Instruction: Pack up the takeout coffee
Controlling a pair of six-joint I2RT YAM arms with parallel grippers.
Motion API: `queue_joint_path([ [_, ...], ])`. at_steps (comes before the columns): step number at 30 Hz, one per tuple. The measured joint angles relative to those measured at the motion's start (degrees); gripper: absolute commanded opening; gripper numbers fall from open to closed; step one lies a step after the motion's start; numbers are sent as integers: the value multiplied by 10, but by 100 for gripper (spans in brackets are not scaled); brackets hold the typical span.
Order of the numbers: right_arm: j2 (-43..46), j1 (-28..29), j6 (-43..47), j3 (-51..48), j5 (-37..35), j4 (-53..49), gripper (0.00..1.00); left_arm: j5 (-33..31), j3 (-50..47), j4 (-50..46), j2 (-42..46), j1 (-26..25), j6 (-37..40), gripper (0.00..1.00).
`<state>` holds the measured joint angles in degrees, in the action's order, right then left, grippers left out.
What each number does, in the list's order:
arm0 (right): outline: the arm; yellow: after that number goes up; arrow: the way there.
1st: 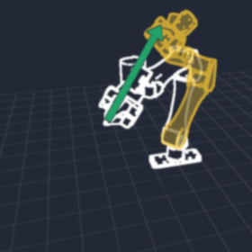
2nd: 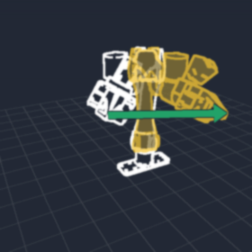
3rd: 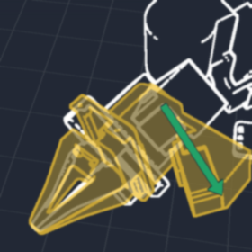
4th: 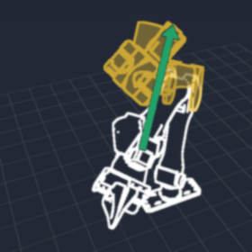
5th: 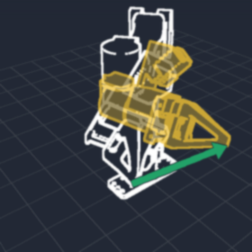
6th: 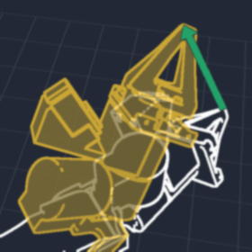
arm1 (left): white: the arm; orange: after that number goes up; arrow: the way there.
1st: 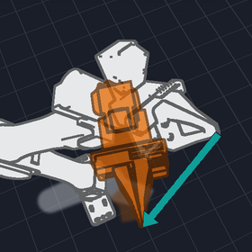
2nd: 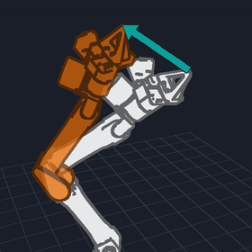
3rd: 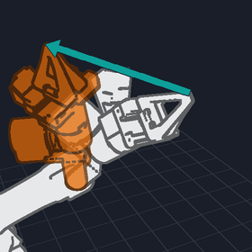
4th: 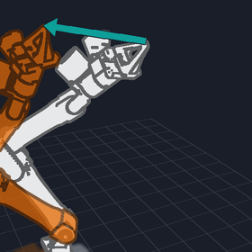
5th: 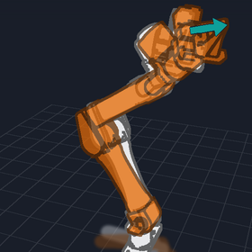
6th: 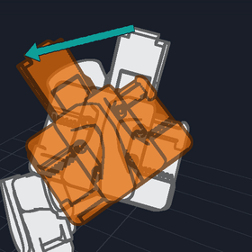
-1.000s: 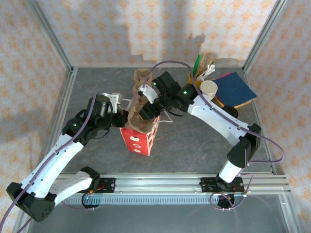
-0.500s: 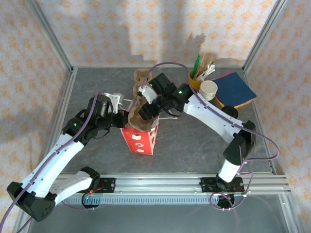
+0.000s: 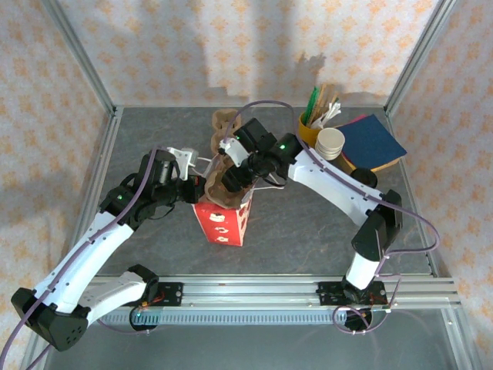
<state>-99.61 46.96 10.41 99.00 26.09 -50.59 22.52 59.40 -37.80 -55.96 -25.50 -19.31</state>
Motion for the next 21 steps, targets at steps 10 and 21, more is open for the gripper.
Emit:
queue_joint_path([
  [10, -13, 1, -9, 0, -43, -24, 43, 17, -5, 14, 0, 0, 4, 0],
  [21, -16, 25, -10, -3, -96, -42, 44, 30, -8, 26, -1, 0, 1, 0],
])
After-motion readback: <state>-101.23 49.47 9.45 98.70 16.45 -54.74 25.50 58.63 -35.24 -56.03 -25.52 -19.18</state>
